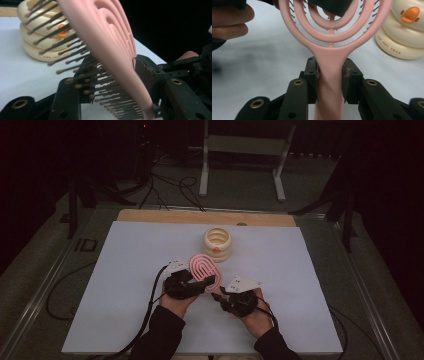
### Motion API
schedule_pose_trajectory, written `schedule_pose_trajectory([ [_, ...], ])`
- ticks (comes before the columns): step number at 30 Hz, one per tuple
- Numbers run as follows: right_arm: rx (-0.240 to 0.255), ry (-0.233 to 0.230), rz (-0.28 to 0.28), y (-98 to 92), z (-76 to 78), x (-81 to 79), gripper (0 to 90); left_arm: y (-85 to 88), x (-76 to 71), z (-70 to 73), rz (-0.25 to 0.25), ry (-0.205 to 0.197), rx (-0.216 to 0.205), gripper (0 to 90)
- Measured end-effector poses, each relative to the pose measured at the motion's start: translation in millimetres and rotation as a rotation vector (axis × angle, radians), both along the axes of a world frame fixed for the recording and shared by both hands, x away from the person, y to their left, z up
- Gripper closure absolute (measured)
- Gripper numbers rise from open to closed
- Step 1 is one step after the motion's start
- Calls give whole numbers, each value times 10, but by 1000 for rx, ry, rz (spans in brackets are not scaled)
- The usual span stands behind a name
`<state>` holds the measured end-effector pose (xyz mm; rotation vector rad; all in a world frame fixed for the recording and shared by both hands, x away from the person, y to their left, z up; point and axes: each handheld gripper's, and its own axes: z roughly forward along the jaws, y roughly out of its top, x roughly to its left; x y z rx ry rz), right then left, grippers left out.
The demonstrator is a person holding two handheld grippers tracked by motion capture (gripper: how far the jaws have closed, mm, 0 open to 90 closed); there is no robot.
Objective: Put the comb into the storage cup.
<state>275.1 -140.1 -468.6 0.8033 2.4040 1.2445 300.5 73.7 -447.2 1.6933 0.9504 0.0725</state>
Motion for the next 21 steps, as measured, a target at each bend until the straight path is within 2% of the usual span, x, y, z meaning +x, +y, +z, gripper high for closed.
schedule_pose_trajectory([
  [3, 9, 1, -5, -15, 6, 7, 699, -16, -1, 8, -11, 9, -36, 605],
  [6, 14, 0, -7, -21, 7, 11, 698, -24, -4, 15, -13, 12, -42, 623],
  [7, 14, 0, -7, -21, 7, 11, 698, -50, -9, 38, -25, 14, -57, 623],
  [14, 39, 9, -13, -45, 21, 21, 690, -75, -4, 81, -29, 3, -52, 643],
  [21, 46, 3, -6, -50, 31, 22, 552, -18, 2, 114, 5, -14, -51, 644],
])
